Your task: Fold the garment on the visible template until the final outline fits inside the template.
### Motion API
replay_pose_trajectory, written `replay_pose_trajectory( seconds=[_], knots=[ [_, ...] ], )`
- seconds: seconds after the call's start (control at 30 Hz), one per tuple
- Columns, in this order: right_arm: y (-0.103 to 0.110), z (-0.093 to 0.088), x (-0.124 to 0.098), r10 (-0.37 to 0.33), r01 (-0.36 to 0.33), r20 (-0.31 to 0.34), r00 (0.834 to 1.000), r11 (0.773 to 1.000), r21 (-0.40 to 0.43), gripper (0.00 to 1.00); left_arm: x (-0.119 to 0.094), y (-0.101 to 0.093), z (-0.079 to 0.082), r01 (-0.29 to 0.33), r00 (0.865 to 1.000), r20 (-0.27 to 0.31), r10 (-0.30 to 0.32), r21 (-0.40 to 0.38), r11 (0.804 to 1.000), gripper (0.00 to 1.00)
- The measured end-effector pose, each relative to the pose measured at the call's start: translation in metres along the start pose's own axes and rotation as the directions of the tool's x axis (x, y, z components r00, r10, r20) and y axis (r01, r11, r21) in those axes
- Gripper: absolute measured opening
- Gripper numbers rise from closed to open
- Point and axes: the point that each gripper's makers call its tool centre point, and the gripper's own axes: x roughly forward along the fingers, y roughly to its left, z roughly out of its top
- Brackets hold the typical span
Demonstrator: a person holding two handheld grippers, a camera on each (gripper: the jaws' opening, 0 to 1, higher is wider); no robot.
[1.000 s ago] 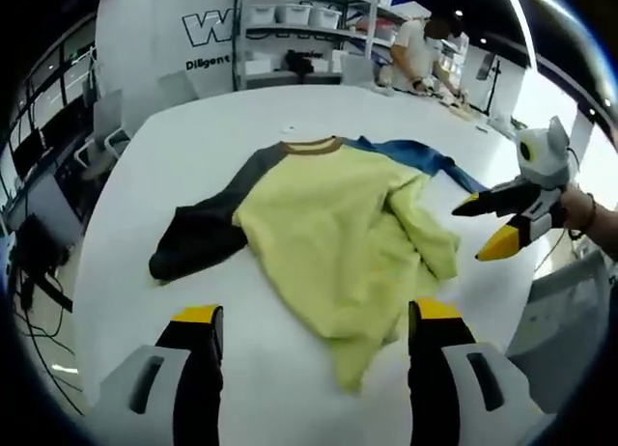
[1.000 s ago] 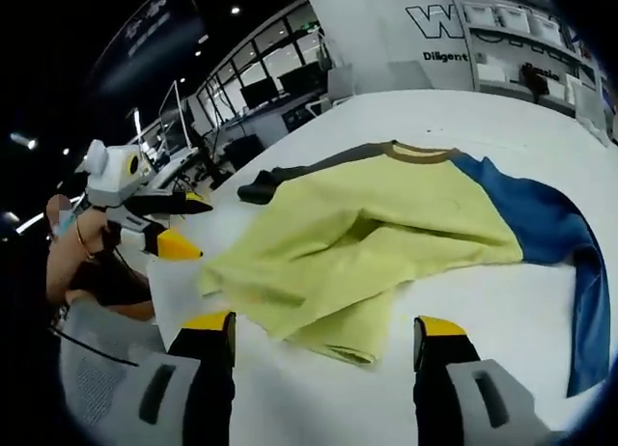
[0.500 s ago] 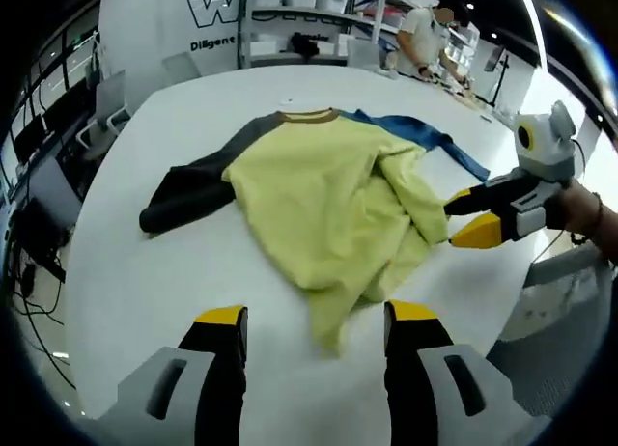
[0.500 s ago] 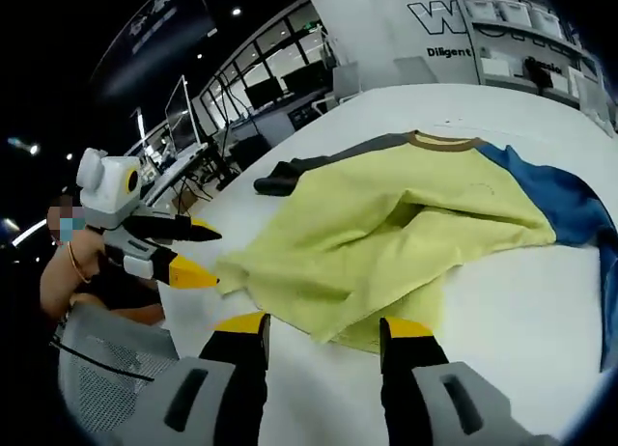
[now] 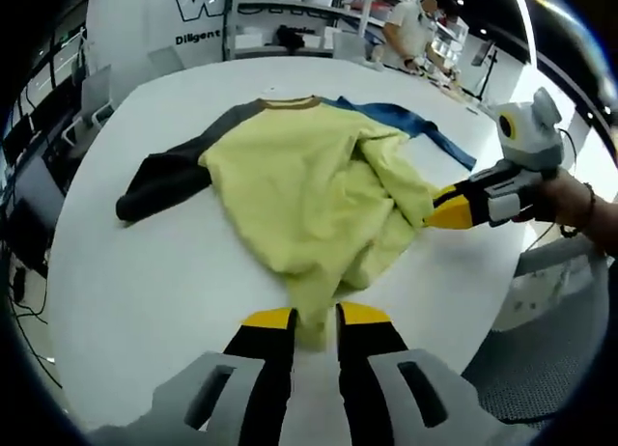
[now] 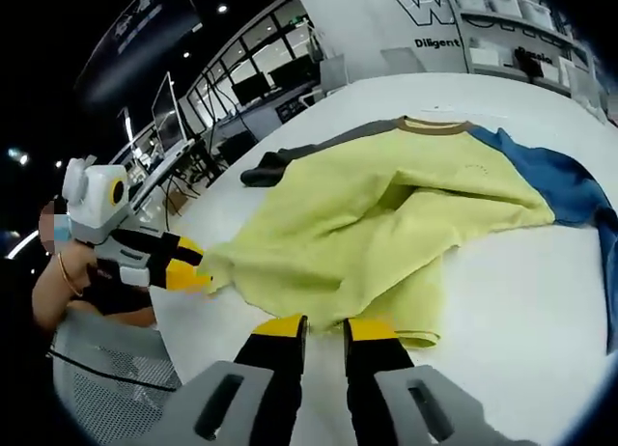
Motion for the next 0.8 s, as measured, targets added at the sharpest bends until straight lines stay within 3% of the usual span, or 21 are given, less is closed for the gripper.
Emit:
replay_pose_trajectory(
  seconds=[0.1,0.37,0.53,0.6,0.8],
  knots=[
    [-0.004,-0.004,-0.002,-0.011,0.011,-0.018,1.000,1.000,-0.029,0.00,0.001,-0.001,-0.005,0.013,1.000,-0.027,-0.013,0.007,1.000,0.04],
    [-0.007,-0.002,-0.018,0.004,-0.005,-0.022,1.000,1.000,-0.015,0.00,-0.009,-0.001,-0.003,0.032,0.998,-0.051,-0.031,0.018,0.999,0.03],
    [-0.020,0.003,-0.046,-0.016,0.015,-0.018,1.000,1.000,-0.027,0.00,-0.025,0.000,0.001,0.060,0.996,-0.059,-0.059,0.002,0.998,0.03],
    [-0.026,0.005,-0.057,-0.029,0.029,0.006,1.000,1.000,0.005,0.00,-0.030,0.003,-0.002,0.055,0.995,-0.087,-0.054,0.015,0.998,0.03],
    [-0.040,-0.009,-0.083,-0.053,0.055,-0.027,0.998,0.994,0.091,0.00,-0.039,0.008,-0.009,0.039,0.988,-0.150,-0.033,0.037,0.999,0.03]
  ],
)
